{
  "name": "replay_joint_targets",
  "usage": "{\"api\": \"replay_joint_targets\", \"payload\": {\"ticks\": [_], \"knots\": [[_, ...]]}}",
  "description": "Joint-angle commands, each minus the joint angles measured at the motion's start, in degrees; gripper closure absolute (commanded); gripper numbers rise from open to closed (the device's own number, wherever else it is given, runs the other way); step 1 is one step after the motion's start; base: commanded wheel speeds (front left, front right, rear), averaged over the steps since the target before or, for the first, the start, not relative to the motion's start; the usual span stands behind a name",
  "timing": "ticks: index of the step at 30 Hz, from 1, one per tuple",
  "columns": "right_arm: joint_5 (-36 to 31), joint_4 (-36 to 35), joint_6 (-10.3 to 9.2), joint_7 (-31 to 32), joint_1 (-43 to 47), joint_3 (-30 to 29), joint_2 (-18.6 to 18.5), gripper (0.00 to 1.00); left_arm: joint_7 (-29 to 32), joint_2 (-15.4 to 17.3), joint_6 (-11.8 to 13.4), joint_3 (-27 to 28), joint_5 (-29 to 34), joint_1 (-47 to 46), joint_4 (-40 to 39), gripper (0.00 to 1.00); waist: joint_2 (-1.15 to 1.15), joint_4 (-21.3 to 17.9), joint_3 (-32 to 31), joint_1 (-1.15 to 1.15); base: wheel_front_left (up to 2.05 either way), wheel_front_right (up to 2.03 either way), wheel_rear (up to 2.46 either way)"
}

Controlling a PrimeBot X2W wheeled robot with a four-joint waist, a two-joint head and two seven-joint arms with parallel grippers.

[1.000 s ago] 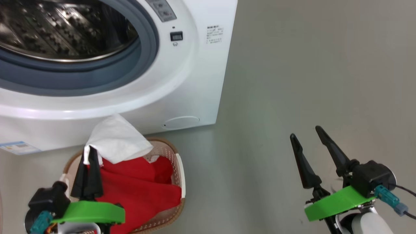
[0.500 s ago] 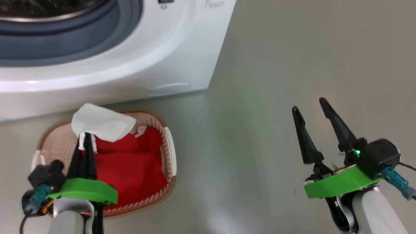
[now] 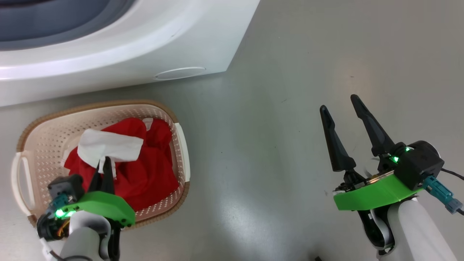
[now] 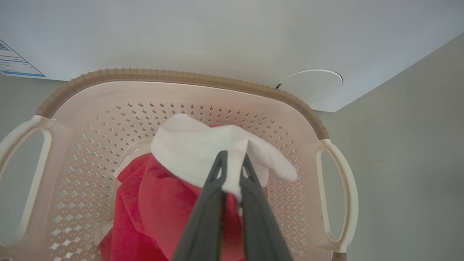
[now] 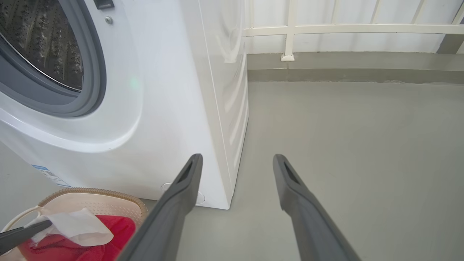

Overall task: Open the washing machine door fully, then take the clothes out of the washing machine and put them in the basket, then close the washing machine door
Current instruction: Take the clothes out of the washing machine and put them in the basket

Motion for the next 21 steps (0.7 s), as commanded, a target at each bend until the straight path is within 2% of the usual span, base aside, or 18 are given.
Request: {"api": "replay_joint_targets", "payload": {"ticks": [1,7,8,10,11,21], "knots": [[0.66,-0.99,0.19,-0.52,-0.36,1.2,-0.26,0.0,-0.7,0.7,-0.62,1.39,-0.43,-0.01,-0.16,1.0,0.0,-0.17,0.11,0.0,0.0,0.0,0.0],[0.75,-0.18,0.19,-0.88,-0.49,1.21,-0.26,0.0,-0.7,0.7,-1.11,1.5,0.18,-1.18,2.59,1.0,0.0,-0.22,-0.42,0.0,0.0,0.0,0.0],[0.75,-0.04,0.19,-0.92,-0.48,1.26,-0.26,0.0,-0.7,0.7,-1.15,1.65,-0.09,-1.28,3.18,0.87,0.0,-0.19,-0.61,0.0,0.0,0.0,0.0],[0.74,0.23,0.19,-1.0,-0.4,1.35,-0.26,0.0,-0.7,0.7,-0.72,1.82,-0.06,-1.45,3.86,0.48,0.0,-0.07,-1.21,0.0,0.0,0.0,0.0],[0.75,0.37,0.19,-1.03,-0.33,1.39,-0.26,0.0,-0.7,0.7,-0.56,1.89,-0.18,-1.45,4.12,0.0,0.0,-0.02,-1.56,0.0,0.0,0.0,0.0],[0.6,2.63,0.19,-1.14,1.01,1.47,-0.26,0.0,-0.7,0.7,0.03,1.76,-0.03,0.88,-0.72,0.0,0.0,1.05,-7.52,0.0,0.0,0.0,0.0]]}}
